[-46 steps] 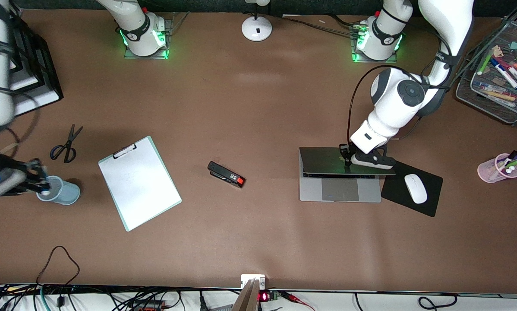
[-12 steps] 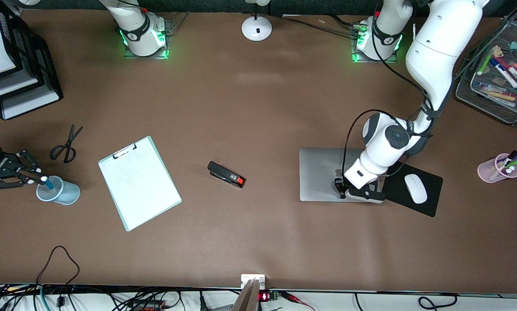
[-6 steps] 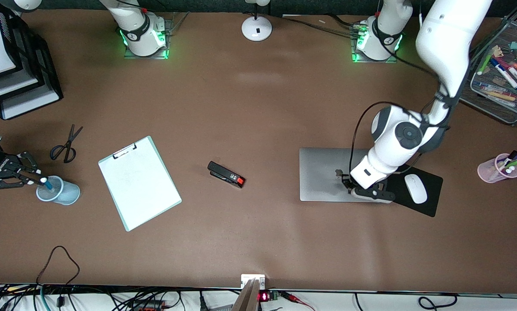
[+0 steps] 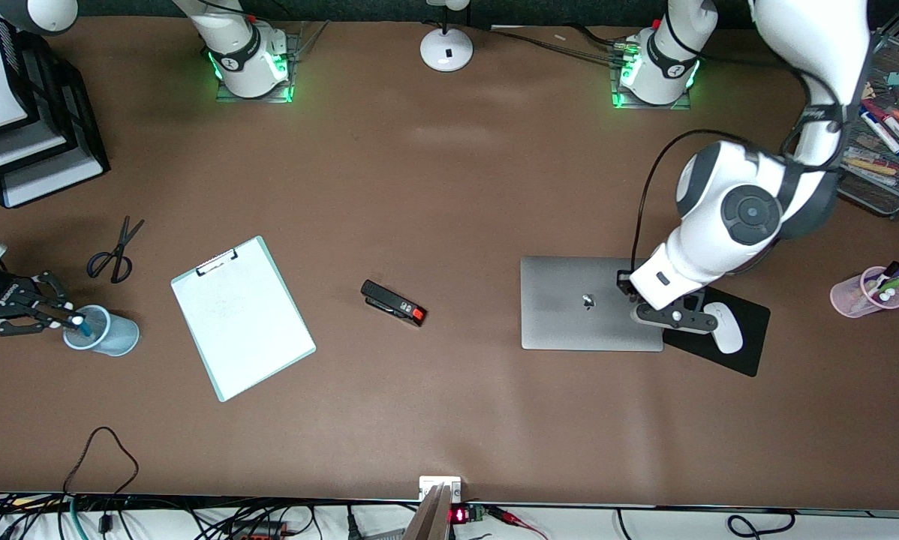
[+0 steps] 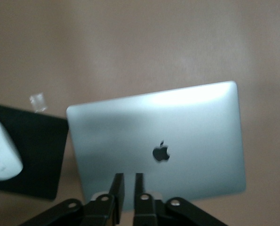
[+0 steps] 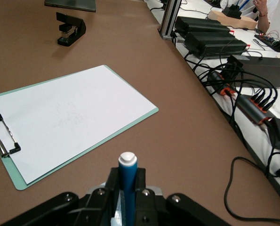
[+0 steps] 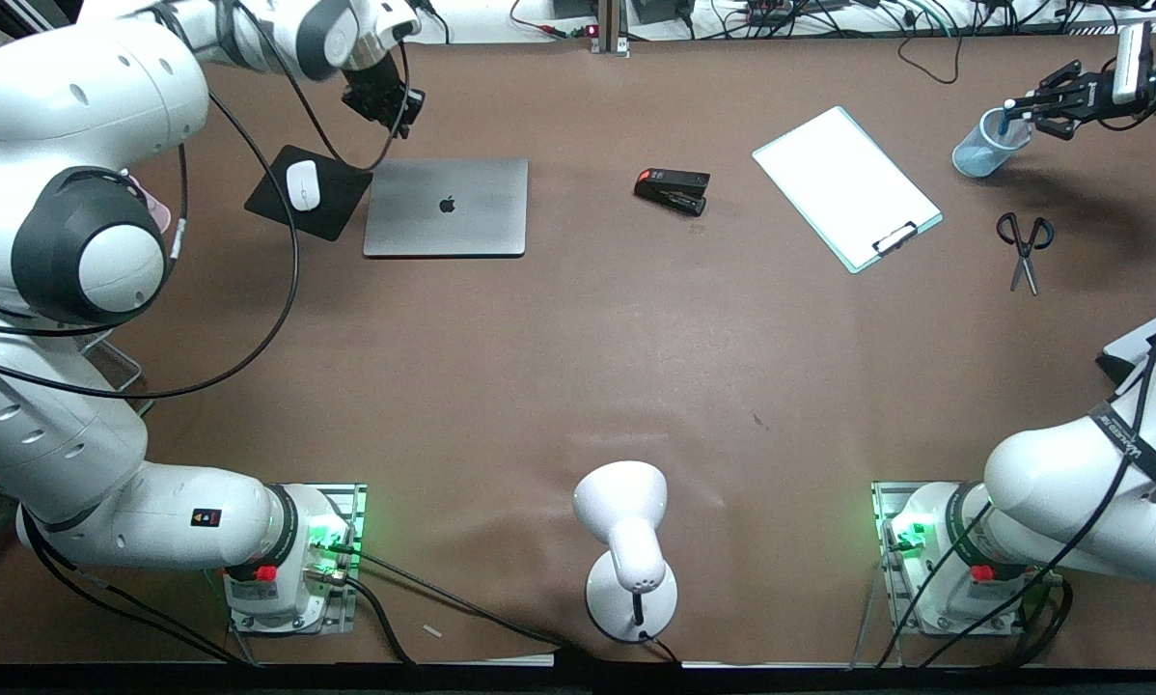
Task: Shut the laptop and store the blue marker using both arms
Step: 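Press the laptop lid shut with the left gripper and withdraw it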
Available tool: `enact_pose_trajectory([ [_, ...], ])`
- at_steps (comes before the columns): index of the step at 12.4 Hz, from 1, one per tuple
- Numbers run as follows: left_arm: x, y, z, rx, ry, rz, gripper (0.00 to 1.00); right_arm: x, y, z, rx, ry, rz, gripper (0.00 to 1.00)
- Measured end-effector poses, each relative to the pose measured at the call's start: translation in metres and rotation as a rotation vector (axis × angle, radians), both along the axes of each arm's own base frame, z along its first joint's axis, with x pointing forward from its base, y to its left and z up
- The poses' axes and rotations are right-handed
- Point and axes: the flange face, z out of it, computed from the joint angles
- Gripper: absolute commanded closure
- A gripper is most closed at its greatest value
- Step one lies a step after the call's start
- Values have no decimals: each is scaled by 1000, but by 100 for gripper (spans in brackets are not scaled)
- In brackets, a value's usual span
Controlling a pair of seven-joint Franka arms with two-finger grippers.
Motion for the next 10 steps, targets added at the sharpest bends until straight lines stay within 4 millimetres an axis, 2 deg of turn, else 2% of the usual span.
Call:
enact_pose_trajectory([
  [1,1,1,10,7,19,-10,1,0,0,-6,2,6,0,99],
  [6,-1,3,36,17,31,-33,0,-3,-1,-23,11,27,-2,99],
  [8,-4,7,65,32,66,-32,0,-4,-1,-27,14,33,-2,99],
  [9,-5,9,84,40,82,-30,0,-4,-1,-28,15,35,-3,79],
  [10,-7,13,100,46,98,-25,0,-4,-1,-29,15,35,-3,1],
])
